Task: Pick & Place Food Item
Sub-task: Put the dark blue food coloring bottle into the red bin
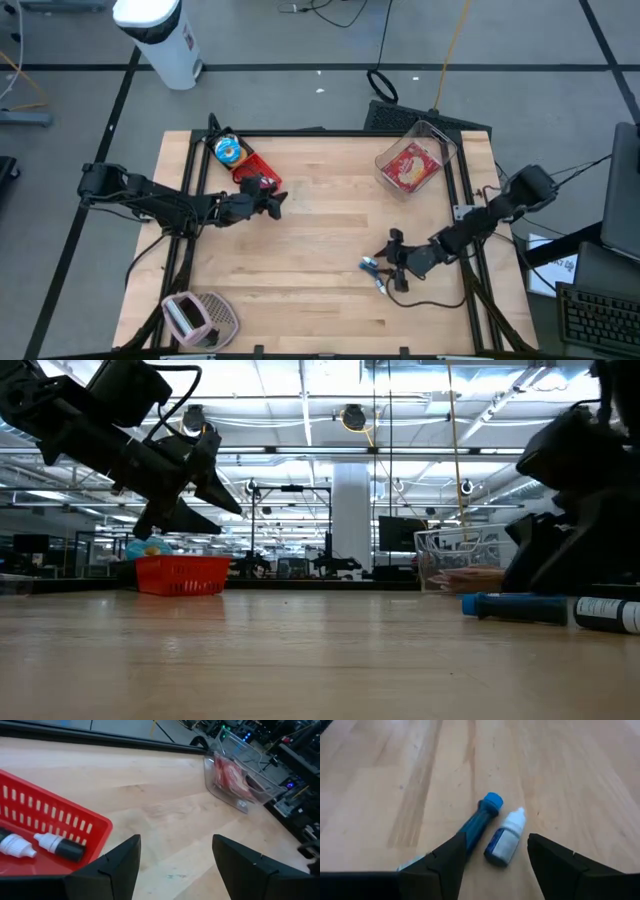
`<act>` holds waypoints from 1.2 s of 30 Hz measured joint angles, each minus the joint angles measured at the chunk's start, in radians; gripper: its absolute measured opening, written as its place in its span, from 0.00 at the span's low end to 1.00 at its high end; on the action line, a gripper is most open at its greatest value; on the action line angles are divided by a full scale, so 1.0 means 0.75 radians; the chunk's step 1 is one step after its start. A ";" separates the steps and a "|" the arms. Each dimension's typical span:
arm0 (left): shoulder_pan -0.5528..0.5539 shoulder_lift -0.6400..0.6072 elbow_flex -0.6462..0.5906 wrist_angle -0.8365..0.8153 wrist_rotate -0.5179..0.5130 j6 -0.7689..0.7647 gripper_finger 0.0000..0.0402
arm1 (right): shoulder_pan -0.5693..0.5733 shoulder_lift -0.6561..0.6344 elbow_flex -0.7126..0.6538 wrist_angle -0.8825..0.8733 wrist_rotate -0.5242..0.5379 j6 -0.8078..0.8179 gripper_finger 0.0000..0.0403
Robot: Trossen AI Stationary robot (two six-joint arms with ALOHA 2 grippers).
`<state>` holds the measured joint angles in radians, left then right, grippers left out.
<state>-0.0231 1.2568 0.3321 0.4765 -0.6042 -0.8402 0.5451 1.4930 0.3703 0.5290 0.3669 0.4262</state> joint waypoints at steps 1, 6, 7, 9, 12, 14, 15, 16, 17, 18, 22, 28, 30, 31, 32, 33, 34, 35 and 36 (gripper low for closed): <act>0.000 0.000 0.000 0.000 0.003 0.000 0.62 | -0.010 0.015 0.003 0.005 0.000 0.004 0.49; -0.014 0.000 0.000 0.000 0.003 0.000 0.62 | -0.054 0.057 0.000 -0.012 -0.004 -0.001 0.46; -0.016 0.000 0.000 -0.001 0.003 -0.001 0.62 | -0.063 0.057 0.000 -0.019 -0.003 0.000 0.44; -0.016 0.000 0.000 -0.005 0.005 -0.001 0.62 | -0.076 0.057 -0.002 -0.023 -0.005 0.005 0.42; -0.017 0.000 0.000 -0.006 0.005 -0.001 0.62 | -0.085 0.057 -0.002 -0.026 -0.006 -0.034 0.39; -0.017 0.000 0.000 -0.006 0.005 -0.001 0.62 | -0.085 0.057 -0.002 -0.025 -0.007 -0.107 0.36; -0.017 0.000 0.000 -0.006 0.005 -0.001 0.62 | -0.085 0.057 -0.002 -0.023 -0.008 -0.151 0.35; -0.017 0.000 0.000 -0.006 0.005 -0.001 0.62 | -0.084 0.057 -0.002 -0.023 -0.008 -0.197 0.34; -0.017 0.000 0.000 -0.007 0.005 -0.001 0.62 | -0.085 0.057 -0.002 -0.023 -0.007 -0.236 0.33; -0.017 0.000 0.000 -0.006 0.005 -0.001 0.62 | -0.085 0.057 -0.002 -0.023 -0.006 -0.271 0.33; -0.017 0.000 0.000 -0.007 0.006 -0.001 0.62 | -0.101 0.056 -0.002 -0.020 -0.007 -0.347 0.33; -0.017 0.000 0.000 -0.013 0.006 0.005 0.62 | -0.138 0.057 -0.002 0.013 -0.007 -0.459 0.39; -0.017 0.000 0.000 -0.013 0.006 0.005 0.62 | -0.155 0.057 -0.003 0.026 -0.003 -0.517 0.40; -0.017 0.000 0.000 -0.013 0.006 0.004 0.62 | -0.166 0.058 -0.003 0.029 -0.003 -0.545 0.41; -0.017 0.000 0.000 -0.013 0.006 0.003 0.62 | -0.177 0.057 -0.003 0.031 -0.008 -0.566 0.42; -0.017 0.000 0.000 -0.013 0.006 0.003 0.62 | -0.189 0.057 -0.003 0.033 -0.024 -0.586 0.42; -0.017 0.000 0.000 -0.013 0.006 0.003 0.62 | -0.205 0.057 -0.003 0.036 -0.057 -0.602 0.42; -0.017 0.000 0.000 -0.013 0.006 0.003 0.62 | -0.219 0.057 -0.003 0.038 -0.097 -0.618 0.43; -0.017 0.000 0.000 -0.013 0.006 0.003 0.62 | -0.232 0.057 -0.003 0.042 -0.136 -0.629 0.43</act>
<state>-0.0357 1.2568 0.3321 0.4670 -0.5999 -0.8383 0.3711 1.5356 0.3679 0.5606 0.2646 -0.0457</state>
